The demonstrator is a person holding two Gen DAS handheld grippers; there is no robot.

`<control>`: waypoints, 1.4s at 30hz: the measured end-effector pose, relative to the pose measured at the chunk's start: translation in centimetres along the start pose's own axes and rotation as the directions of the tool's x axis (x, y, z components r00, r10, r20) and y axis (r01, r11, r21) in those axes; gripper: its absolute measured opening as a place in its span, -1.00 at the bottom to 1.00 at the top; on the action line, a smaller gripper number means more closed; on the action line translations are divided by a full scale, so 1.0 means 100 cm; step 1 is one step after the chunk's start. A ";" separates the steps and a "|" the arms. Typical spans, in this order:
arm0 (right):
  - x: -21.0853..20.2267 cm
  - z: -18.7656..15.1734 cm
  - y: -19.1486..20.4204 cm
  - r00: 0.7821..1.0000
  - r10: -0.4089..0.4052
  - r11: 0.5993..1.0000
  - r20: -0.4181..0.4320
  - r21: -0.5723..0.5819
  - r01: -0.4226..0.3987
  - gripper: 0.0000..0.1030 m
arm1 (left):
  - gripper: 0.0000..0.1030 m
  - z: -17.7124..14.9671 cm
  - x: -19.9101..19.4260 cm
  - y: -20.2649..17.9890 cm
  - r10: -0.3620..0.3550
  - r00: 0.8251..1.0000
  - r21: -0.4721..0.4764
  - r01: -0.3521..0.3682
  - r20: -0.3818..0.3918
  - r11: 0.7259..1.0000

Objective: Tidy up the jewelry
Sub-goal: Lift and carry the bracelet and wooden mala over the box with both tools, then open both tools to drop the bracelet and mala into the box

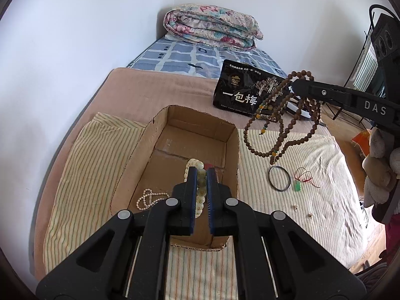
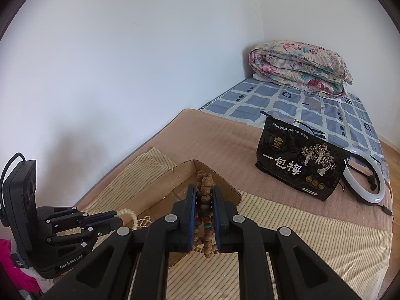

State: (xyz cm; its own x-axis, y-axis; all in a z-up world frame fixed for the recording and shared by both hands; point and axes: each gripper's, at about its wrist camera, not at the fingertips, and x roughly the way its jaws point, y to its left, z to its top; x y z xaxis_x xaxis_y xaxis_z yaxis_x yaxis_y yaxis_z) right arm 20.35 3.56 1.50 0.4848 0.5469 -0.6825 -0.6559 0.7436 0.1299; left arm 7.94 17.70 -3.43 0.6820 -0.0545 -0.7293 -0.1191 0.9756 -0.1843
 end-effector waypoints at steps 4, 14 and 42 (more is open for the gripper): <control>0.016 0.006 0.003 1.000 0.008 1.000 -0.017 -0.001 -0.008 -0.81 | -0.90 -0.001 0.005 0.001 -0.005 1.000 0.000 0.005 -0.016 1.000; 0.061 0.008 0.008 0.997 0.013 1.000 -0.070 -0.009 -0.013 -0.81 | -0.90 -0.008 0.018 -0.006 0.008 0.998 0.042 -0.006 -0.059 0.999; 0.093 -0.002 -0.002 0.995 -0.020 0.999 -0.099 0.039 0.024 0.45 | -0.17 -0.009 0.023 -0.003 0.049 0.996 0.034 -0.047 -0.069 0.998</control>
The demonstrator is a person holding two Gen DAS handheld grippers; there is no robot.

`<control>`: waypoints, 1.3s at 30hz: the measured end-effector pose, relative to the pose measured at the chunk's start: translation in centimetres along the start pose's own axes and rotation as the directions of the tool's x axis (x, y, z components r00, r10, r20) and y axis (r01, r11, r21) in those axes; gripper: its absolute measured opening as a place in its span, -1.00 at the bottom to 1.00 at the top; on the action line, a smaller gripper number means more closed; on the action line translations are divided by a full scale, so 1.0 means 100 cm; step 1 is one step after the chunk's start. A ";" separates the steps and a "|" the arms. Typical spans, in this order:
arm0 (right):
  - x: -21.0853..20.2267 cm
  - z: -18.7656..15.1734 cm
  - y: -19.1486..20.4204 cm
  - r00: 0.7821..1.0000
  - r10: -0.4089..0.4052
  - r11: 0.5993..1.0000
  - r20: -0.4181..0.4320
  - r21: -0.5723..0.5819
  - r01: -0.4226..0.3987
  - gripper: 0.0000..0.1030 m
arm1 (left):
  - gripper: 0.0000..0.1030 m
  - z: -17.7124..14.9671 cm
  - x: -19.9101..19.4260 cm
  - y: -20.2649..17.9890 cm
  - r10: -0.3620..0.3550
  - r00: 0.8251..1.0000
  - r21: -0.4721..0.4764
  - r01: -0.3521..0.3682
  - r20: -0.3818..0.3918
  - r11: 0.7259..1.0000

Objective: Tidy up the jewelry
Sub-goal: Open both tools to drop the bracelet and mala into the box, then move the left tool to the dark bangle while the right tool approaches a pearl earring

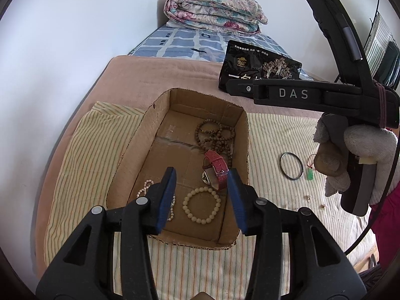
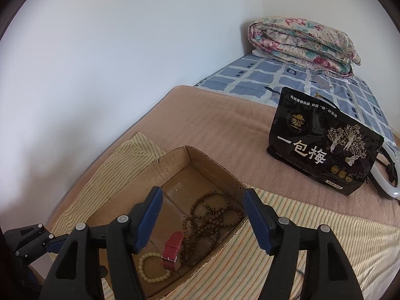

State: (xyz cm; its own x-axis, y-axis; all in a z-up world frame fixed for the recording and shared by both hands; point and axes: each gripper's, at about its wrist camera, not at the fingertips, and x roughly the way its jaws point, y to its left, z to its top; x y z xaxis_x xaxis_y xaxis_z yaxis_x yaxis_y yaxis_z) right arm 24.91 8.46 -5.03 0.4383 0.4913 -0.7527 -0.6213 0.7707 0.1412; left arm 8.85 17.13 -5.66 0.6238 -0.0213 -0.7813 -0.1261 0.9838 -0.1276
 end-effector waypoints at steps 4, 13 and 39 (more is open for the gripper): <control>-0.005 0.000 -0.002 1.000 -0.013 1.000 0.015 0.008 0.013 0.65 | -0.17 -0.001 0.001 -0.002 0.002 1.000 0.009 -0.002 -0.005 1.000; -0.021 -0.004 -0.008 0.997 -0.064 0.998 0.048 0.014 0.063 0.92 | -0.17 -0.002 0.000 -0.004 0.009 1.000 0.014 -0.010 0.005 1.000; -0.128 -0.070 -0.089 0.959 -0.233 0.966 0.159 0.154 0.209 0.99 | -0.17 -0.004 -0.003 -0.042 -0.004 0.999 0.123 -0.002 0.044 0.992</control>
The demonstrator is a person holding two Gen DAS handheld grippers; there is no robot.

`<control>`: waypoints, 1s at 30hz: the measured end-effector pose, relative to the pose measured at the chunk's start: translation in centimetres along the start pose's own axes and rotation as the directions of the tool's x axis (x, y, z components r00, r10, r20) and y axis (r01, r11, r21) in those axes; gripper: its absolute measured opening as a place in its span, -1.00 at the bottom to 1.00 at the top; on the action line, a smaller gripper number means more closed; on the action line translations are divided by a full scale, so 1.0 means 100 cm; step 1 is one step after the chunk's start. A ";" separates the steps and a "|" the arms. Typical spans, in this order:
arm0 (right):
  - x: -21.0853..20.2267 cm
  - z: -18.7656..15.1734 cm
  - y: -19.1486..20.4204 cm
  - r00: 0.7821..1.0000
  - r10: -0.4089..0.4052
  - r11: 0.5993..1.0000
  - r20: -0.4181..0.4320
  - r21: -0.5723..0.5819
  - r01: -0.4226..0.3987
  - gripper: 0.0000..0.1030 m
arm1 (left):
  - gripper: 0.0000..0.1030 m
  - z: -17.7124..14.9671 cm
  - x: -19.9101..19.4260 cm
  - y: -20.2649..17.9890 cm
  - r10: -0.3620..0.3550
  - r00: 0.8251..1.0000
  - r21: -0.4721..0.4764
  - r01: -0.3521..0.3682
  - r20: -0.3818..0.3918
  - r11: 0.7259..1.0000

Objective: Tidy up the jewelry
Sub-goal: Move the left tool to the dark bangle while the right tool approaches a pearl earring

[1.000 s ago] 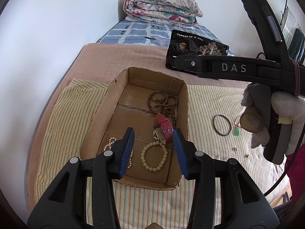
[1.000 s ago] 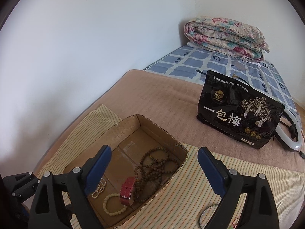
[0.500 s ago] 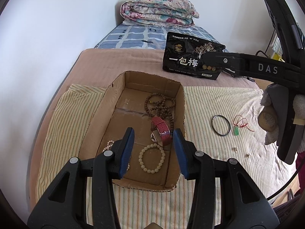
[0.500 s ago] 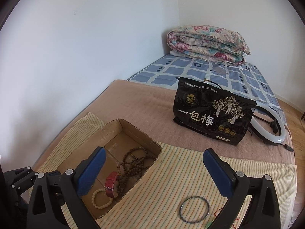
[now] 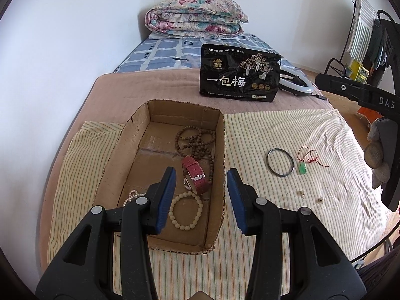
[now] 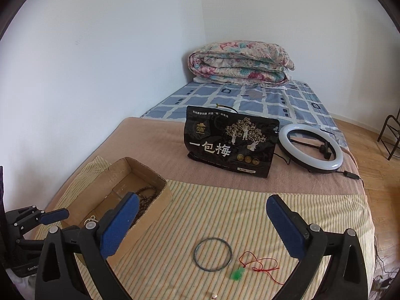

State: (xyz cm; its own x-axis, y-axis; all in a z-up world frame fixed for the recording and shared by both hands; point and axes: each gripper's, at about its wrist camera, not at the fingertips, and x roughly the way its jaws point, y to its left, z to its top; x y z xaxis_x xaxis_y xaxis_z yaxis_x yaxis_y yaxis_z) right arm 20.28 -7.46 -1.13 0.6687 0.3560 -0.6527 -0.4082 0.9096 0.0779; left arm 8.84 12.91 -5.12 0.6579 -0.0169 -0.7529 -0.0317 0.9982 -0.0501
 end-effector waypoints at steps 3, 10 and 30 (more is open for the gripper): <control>-0.011 -0.007 -0.015 1.000 -0.029 1.000 -0.003 -0.008 0.029 0.99 | -0.17 0.001 0.001 -0.008 -0.015 1.000 0.010 0.015 0.001 1.000; -0.032 -0.032 -0.051 0.996 -0.075 0.997 -0.041 -0.015 0.074 0.99 | -0.17 0.004 0.007 -0.036 -0.058 0.998 0.046 0.058 -0.015 0.997; -0.032 -0.135 -0.092 0.978 -0.059 0.998 -0.198 -0.049 0.051 0.99 | 0.55 0.003 0.063 -0.124 -0.171 0.978 0.098 0.184 -0.122 0.978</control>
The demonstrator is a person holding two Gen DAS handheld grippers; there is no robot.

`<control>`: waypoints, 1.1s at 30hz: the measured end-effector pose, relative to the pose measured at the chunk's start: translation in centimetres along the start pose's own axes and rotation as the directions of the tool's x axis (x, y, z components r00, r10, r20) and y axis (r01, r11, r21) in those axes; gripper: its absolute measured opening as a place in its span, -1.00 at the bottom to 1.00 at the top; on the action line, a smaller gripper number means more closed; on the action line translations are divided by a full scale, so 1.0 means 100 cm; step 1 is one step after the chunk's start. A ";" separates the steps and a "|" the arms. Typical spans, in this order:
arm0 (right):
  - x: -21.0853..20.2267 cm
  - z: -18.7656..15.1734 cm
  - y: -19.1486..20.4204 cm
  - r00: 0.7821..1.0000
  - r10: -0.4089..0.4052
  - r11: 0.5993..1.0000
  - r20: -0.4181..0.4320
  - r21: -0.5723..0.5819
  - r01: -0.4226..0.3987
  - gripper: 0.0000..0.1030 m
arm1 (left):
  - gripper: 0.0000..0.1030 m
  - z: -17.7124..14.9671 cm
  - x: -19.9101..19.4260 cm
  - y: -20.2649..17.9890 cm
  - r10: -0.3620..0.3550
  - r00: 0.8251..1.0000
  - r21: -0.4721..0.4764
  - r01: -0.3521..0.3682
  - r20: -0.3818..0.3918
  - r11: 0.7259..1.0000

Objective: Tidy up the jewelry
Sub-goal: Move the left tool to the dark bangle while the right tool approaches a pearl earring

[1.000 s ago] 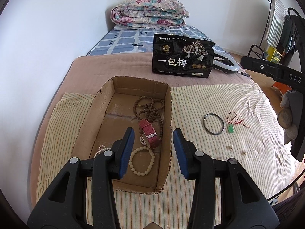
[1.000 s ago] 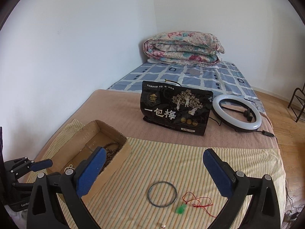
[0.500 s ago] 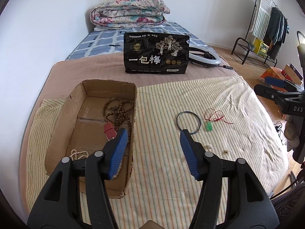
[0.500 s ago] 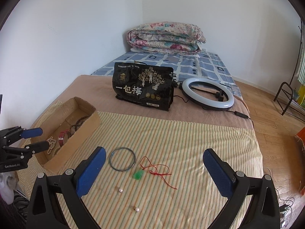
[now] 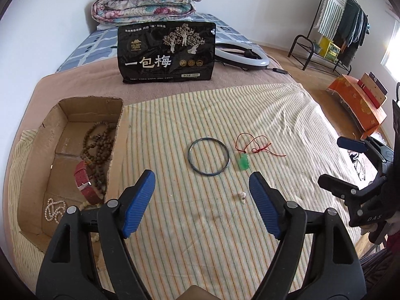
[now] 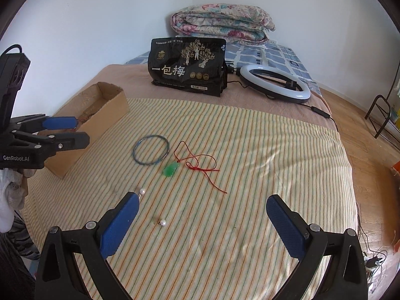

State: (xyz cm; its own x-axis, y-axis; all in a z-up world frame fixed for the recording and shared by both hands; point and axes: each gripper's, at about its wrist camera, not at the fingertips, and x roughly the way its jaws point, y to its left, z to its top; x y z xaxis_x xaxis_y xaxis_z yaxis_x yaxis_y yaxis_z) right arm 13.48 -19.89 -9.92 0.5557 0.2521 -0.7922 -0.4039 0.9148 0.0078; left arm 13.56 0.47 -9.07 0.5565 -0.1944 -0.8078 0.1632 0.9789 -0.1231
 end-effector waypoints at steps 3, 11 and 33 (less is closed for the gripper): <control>0.005 -0.008 0.001 1.000 0.021 1.000 -0.011 -0.014 -0.021 0.99 | 0.55 0.002 0.021 -0.011 0.015 1.000 0.019 -0.014 -0.023 1.000; 0.023 -0.025 0.008 0.997 0.047 0.997 -0.069 -0.056 -0.051 0.93 | 0.55 0.001 0.070 -0.028 0.041 0.996 0.050 -0.037 -0.075 0.998; 0.040 -0.030 0.010 0.994 0.085 0.994 -0.071 -0.056 -0.089 0.84 | 0.57 0.002 0.132 -0.022 0.122 0.986 0.089 -0.113 -0.110 0.990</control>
State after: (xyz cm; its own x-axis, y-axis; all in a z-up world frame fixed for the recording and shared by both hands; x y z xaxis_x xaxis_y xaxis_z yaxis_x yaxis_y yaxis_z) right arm 13.09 -18.95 -14.89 0.4661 0.3060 -0.8301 -0.4921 0.8694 0.0442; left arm 20.74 -4.31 -19.34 0.4790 -0.0652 -0.8754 0.1717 0.9849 0.0207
